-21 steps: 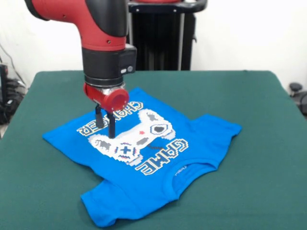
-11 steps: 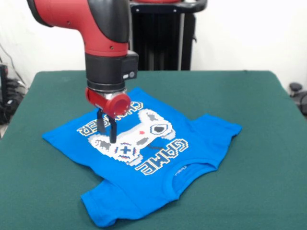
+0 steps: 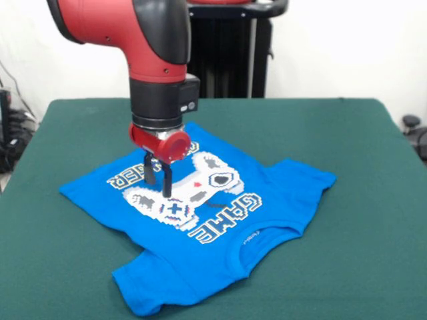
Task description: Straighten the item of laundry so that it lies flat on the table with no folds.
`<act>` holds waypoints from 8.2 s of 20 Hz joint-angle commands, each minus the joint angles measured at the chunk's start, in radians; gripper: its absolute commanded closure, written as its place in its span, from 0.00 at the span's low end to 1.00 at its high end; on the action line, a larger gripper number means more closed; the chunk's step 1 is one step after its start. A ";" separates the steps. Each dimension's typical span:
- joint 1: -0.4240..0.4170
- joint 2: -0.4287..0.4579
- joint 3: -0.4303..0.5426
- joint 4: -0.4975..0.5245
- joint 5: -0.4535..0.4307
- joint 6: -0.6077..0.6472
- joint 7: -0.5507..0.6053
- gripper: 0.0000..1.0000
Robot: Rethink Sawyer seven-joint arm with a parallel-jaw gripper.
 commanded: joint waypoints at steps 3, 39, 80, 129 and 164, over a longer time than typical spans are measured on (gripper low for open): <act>0.025 0.093 0.085 0.072 -0.040 -0.063 0.079 0.00; -0.046 0.235 0.049 0.099 -0.172 -0.270 0.104 0.00; -0.158 0.129 0.033 0.281 -0.272 -0.268 0.076 0.00; -0.165 0.175 0.020 0.341 -0.251 -0.353 0.080 0.00; -0.176 0.030 0.070 0.436 -0.239 -0.238 0.090 0.00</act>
